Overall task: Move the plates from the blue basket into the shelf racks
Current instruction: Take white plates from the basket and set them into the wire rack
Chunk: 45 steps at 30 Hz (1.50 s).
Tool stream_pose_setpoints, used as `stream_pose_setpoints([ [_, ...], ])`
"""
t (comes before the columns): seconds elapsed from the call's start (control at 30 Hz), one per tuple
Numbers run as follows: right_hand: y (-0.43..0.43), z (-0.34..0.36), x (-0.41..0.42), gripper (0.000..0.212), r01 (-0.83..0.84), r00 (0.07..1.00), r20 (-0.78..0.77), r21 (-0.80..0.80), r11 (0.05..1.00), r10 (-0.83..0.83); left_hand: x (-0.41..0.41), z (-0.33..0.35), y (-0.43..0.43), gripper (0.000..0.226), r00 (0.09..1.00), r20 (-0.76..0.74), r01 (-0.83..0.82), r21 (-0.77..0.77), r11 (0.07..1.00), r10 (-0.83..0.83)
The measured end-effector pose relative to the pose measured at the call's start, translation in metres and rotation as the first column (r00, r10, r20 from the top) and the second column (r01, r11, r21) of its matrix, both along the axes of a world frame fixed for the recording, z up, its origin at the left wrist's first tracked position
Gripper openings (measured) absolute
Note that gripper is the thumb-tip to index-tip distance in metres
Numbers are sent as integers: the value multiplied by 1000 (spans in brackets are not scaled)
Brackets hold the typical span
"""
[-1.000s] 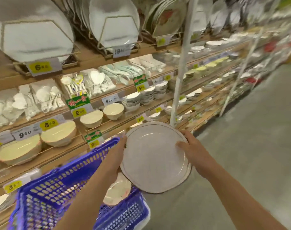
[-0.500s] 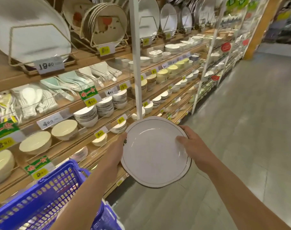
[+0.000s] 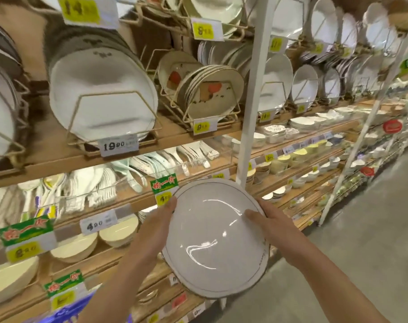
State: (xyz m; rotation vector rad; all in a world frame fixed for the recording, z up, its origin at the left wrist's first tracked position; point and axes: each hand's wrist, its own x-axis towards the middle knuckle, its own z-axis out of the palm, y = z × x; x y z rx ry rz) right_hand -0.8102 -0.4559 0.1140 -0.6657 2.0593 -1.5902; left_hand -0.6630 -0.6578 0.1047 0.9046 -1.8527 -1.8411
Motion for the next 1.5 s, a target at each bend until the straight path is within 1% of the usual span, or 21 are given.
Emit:
stream_pose_setpoints([
  [0.1, -40, 20, -20, 15, -116, 993, -17, -8, 993, 116, 0, 18, -24, 39, 996, -71, -59, -35, 998, 57],
  [0.17, -68, 33, -34, 19, -192, 981, -36, -38, 981, 190, 2, 32, -38, 37, 989, -105, -112, -67, 991, 105],
  [0.23, -98, 47, -41, 13, -270, 963, -47, -69, 960, 267, 7, 45, -50, 33, 980, -123, -167, -109, 980, 154],
  [0.3, -127, 64, -43, 13, -374, 926, -91, -85, 924, 366, 12, 60, -61, 32, 972, -133, -211, -145, 967, 192],
  [0.43, -180, 94, -55, 21, -593, 798, -177, -57, 803, 576, 23, 92, -77, 39, 958, -126, -282, -249, 927, 257],
  [0.53, -208, 118, -59, 24, -723, 673, -235, -12, 691, 701, 27, 120, -82, 47, 928, -86, -369, -358, 858, 363],
  [0.6, -220, 128, -59, 22, -792, 585, -323, -29, 610, 744, 26, 141, -83, 53, 931, -64, -346, -465, 815, 359],
  [0.63, -223, 133, -58, 21, -807, 563, -368, -50, 589, 740, 26, 151, -82, 58, 934, -61, -334, -501, 798, 352],
  [0.73, -225, 149, -57, 20, -795, 557, -565, -153, 586, 608, 30, 172, -76, 54, 930, -86, -348, -522, 779, 358],
  [0.8, -225, 160, -58, 21, -790, 566, -637, -239, 564, 523, 35, 172, -71, 39, 908, -201, -417, -494, 762, 367],
  [0.83, -224, 166, -58, 20, -787, 584, -640, -295, 542, 499, 36, 171, -67, 31, 883, -287, -467, -466, 751, 371],
  [0.9, -224, 180, -56, 18, -735, 671, -596, -452, 506, 442, 36, 171, -58, 21, 822, -429, -551, -434, 713, 374],
  [0.97, -228, 192, -56, 17, -669, 737, -594, -574, 472, 322, 37, 177, -57, 15, 789, -498, -595, -478, 646, 359],
  [1.03, -232, 204, -53, 18, -648, 745, -648, -644, 407, 161, 41, 193, -65, 33, 809, -500, -581, -597, 553, 309],
  [1.1, -238, 214, -50, 18, -646, 730, -683, -697, 312, -16, 45, 218, -73, 44, 842, -471, -540, -730, 419, 264],
  [1.17, -244, 221, -48, 18, -640, 716, -675, -737, 218, -181, 44, 240, -82, 47, 843, -487, -536, -798, 274, 229],
  [1.23, -252, 227, -48, 17, -647, 685, -663, -744, 166, -301, 40, 252, -93, 44, 815, -540, -573, -806, 149, 211],
  [1.27, -255, 229, -49, 22, -652, 666, -659, -742, 156, -350, 37, 255, -99, 41, 799, -567, -593, -798, 108, 200],
  [1.33, -262, 228, -52, 31, -670, 627, -667, -725, 159, -402, 31, 252, -110, 41, 772, -608, -628, -774, 76, 185],
  [1.4, -271, 220, -56, 33, -672, 610, -678, -717, 186, -411, 26, 242, -121, 47, 757, -623, -647, -756, 94, 199],
  [1.5, -285, 204, -60, 33, -638, 616, -696, -716, 283, -370, 22, 225, -136, 46, 747, -624, -658, -743, 121, 231],
])
